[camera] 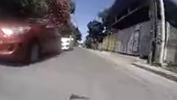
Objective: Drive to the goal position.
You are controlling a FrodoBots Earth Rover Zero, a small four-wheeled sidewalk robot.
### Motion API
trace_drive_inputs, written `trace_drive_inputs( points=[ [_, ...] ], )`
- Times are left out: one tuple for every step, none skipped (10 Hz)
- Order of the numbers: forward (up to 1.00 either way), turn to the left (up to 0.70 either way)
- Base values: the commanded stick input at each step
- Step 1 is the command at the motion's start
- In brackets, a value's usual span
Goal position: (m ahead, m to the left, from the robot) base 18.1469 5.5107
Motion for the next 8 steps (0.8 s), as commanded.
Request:
trace_drive_inputs(
  points=[
    [1.0,-0.02],
    [1.0,-0.02],
    [1.0,-0.02],
    [1.0,-0.02],
    [1.0,-0.02],
    [1.0,-0.02],
    [1.0,-0.02],
    [1.0,-0.02]
  ],
)
